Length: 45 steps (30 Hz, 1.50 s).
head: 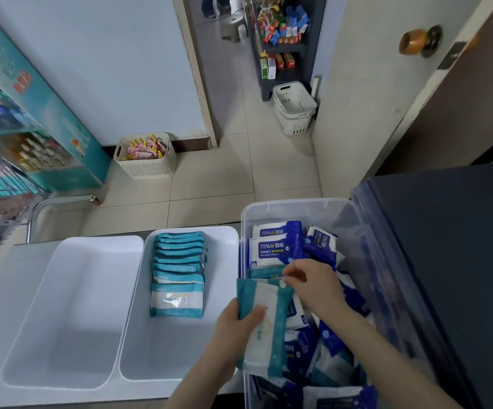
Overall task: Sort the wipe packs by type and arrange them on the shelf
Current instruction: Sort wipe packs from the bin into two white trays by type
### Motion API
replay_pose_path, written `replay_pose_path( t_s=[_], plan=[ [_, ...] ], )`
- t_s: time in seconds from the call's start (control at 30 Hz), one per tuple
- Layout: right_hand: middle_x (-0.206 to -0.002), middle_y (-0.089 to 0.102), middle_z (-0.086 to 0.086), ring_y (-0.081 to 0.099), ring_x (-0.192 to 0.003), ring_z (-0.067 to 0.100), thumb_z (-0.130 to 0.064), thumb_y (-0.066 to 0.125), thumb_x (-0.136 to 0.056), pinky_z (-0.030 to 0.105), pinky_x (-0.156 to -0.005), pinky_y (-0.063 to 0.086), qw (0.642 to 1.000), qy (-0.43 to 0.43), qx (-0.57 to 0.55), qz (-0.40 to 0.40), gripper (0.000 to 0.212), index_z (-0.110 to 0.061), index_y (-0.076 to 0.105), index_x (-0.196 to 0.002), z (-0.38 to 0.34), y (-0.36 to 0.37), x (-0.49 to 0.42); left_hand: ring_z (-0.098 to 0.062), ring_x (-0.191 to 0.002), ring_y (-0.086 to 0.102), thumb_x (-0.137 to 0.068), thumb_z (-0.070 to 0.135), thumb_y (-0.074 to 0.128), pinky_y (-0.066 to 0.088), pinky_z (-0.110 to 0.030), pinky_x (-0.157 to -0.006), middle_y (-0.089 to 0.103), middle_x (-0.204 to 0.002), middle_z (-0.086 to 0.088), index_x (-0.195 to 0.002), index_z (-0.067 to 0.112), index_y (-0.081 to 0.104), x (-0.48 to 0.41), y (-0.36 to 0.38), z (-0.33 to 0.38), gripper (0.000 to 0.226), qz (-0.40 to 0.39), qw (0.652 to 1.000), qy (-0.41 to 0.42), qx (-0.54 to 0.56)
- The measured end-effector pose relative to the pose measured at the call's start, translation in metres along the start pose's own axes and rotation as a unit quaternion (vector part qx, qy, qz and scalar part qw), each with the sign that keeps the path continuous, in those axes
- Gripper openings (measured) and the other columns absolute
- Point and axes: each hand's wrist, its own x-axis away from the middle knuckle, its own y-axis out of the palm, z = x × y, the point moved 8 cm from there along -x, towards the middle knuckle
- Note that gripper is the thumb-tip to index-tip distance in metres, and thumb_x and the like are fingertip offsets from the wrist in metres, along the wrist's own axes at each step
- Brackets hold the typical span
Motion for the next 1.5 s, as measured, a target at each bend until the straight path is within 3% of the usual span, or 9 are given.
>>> replay_pose_path(
  t_s=[0.13, 0.23, 0.43, 0.57, 0.8, 0.9, 1.03, 1.3, 1.5],
  plan=[
    [-0.106, 0.059, -0.002, 0.052, -0.101, 0.019, -0.02, 0.059, -0.088, 0.031, -0.082, 0.045, 0.958, -0.134, 0.248, -0.044, 0.022, -0.019, 0.063, -0.109, -0.013, 0.041, -0.025, -0.026, -0.074, 0.07, -0.092, 0.015, 0.062, 0.057, -0.034, -0.06, 0.074, -0.088, -0.011, -0.102, 0.01, 0.062, 0.004, -0.031, 0.016, 0.011, 0.073, 0.994, 0.022, 0.073],
    [-0.091, 0.063, -0.002, 0.056, -0.086, 0.019, -0.017, 0.07, -0.077, 0.031, -0.072, 0.046, 0.899, -0.206, 0.385, -0.048, 0.021, -0.022, 0.067, -0.097, -0.014, 0.059, -0.033, -0.026, -0.076, 0.071, -0.092, 0.017, 0.062, 0.058, -0.038, -0.064, 0.074, -0.087, -0.009, -0.102, 0.01, 0.063, 0.008, -0.045, 0.027, 0.012, 0.095, 0.991, 0.042, 0.087],
    [-0.065, 0.058, -0.004, 0.056, -0.06, 0.017, -0.009, 0.081, -0.046, 0.025, -0.056, 0.043, 0.872, -0.294, 0.392, -0.011, 0.027, -0.02, 0.066, -0.065, -0.028, 0.026, -0.047, -0.032, -0.081, 0.071, -0.092, 0.014, 0.061, 0.059, -0.047, -0.071, 0.074, -0.089, -0.012, -0.102, 0.009, 0.062, 0.016, -0.07, 0.021, 0.011, 0.121, 0.983, 0.045, 0.128],
    [-0.081, 0.064, -0.01, 0.06, -0.077, 0.014, -0.014, 0.081, -0.053, 0.025, -0.064, 0.052, 0.821, -0.396, 0.386, -0.142, 0.028, -0.026, 0.066, -0.073, -0.019, 0.044, -0.021, -0.036, -0.085, 0.07, -0.092, 0.015, 0.062, 0.057, -0.056, -0.077, 0.074, -0.092, -0.015, -0.104, 0.008, 0.062, 0.017, -0.08, 0.012, 0.013, 0.138, 0.979, 0.037, 0.142],
    [-0.098, 0.064, -0.012, 0.053, -0.096, 0.011, -0.012, 0.052, -0.083, 0.033, -0.087, 0.047, 0.838, -0.301, 0.335, -0.308, 0.014, -0.02, 0.056, -0.072, -0.014, 0.063, -0.027, -0.034, -0.084, 0.071, -0.092, 0.015, 0.062, 0.059, -0.048, -0.072, 0.074, -0.092, -0.014, -0.103, 0.008, 0.06, 0.02, -0.086, 0.006, 0.013, 0.147, 0.977, 0.03, 0.154],
    [-0.11, 0.063, -0.005, 0.055, -0.104, 0.015, -0.022, 0.046, -0.093, 0.037, -0.091, 0.046, 0.866, -0.25, 0.316, -0.295, 0.019, -0.022, 0.064, -0.1, -0.022, 0.063, -0.039, -0.033, -0.083, 0.071, -0.092, 0.014, 0.062, 0.059, -0.047, -0.072, 0.074, -0.092, -0.013, -0.104, 0.008, 0.06, 0.022, -0.087, 0.004, 0.013, 0.145, 0.976, 0.028, 0.157],
    [-0.149, 0.037, -0.005, 0.025, -0.14, 0.019, -0.017, 0.045, -0.092, 0.039, -0.115, 0.019, 0.769, -0.276, 0.454, -0.355, 0.051, -0.024, 0.039, -0.142, -0.017, 0.085, -0.035, -0.033, -0.084, 0.071, -0.092, 0.015, 0.061, 0.059, -0.049, -0.075, 0.074, -0.091, -0.012, -0.103, 0.009, 0.062, 0.022, -0.088, 0.0, 0.012, 0.143, 0.977, 0.022, 0.158],
    [-0.114, 0.052, 0.006, 0.037, -0.115, 0.026, -0.013, 0.052, -0.081, 0.044, -0.112, 0.016, 0.72, -0.293, 0.516, -0.359, 0.048, -0.021, 0.054, -0.128, -0.035, 0.086, -0.023, -0.026, -0.073, 0.067, -0.094, 0.018, 0.058, 0.056, -0.035, -0.062, 0.072, -0.084, -0.011, -0.099, 0.008, 0.062, 0.02, -0.092, -0.017, 0.011, 0.143, 0.971, -0.012, 0.193],
    [-0.095, 0.055, -0.003, 0.047, -0.092, 0.018, -0.018, 0.058, -0.08, 0.034, -0.076, 0.042, 0.799, -0.249, 0.436, -0.331, 0.027, -0.021, 0.055, -0.107, -0.042, 0.062, -0.009, -0.026, -0.073, 0.067, -0.096, 0.018, 0.055, 0.054, -0.034, -0.061, 0.071, -0.084, -0.011, -0.099, 0.011, 0.062, 0.018, -0.097, -0.03, 0.01, 0.143, 0.966, -0.029, 0.214]
  ],
)
